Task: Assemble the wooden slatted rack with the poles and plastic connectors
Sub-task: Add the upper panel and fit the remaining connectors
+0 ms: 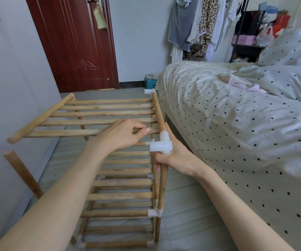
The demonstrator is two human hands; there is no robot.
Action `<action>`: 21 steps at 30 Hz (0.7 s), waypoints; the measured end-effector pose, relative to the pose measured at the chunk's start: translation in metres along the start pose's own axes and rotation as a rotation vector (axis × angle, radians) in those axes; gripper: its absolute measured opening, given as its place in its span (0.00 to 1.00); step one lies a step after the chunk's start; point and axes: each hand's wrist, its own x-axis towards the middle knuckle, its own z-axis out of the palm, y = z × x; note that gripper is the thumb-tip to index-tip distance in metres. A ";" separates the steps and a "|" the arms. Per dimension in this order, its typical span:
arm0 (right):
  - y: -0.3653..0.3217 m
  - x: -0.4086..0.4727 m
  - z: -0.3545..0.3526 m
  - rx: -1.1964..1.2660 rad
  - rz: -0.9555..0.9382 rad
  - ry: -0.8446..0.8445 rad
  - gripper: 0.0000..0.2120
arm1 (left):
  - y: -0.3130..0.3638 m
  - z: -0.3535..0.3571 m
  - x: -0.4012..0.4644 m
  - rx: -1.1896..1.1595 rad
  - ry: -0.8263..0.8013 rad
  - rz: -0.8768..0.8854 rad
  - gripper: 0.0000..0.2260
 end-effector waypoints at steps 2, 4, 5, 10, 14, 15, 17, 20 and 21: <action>0.002 0.002 0.000 -0.007 0.009 0.009 0.48 | 0.001 -0.003 0.002 -0.018 -0.020 -0.004 0.17; 0.003 0.000 -0.004 -0.004 0.046 -0.011 0.51 | 0.002 -0.003 0.002 -0.025 -0.027 -0.007 0.17; 0.001 -0.003 -0.010 0.001 0.086 -0.053 0.52 | 0.002 -0.004 0.001 -0.025 -0.032 -0.005 0.17; -0.016 -0.020 -0.048 -0.113 0.161 -0.055 0.31 | 0.006 -0.005 -0.003 -0.030 -0.058 0.005 0.16; -0.031 -0.004 -0.036 -0.447 -0.141 0.423 0.13 | 0.001 -0.008 -0.002 -0.050 -0.096 -0.015 0.16; -0.036 0.002 -0.027 -0.529 -0.197 0.419 0.13 | -0.001 -0.008 -0.002 -0.055 -0.094 -0.022 0.17; -0.045 0.012 -0.013 -0.631 -0.196 0.335 0.17 | -0.003 -0.007 -0.002 -0.048 -0.073 -0.027 0.16; -0.057 0.019 0.003 -0.727 -0.090 0.222 0.17 | -0.003 -0.005 -0.004 -0.109 0.012 -0.044 0.13; -0.058 0.019 0.007 -0.740 -0.064 0.217 0.16 | -0.004 -0.005 -0.005 -0.144 0.052 -0.057 0.14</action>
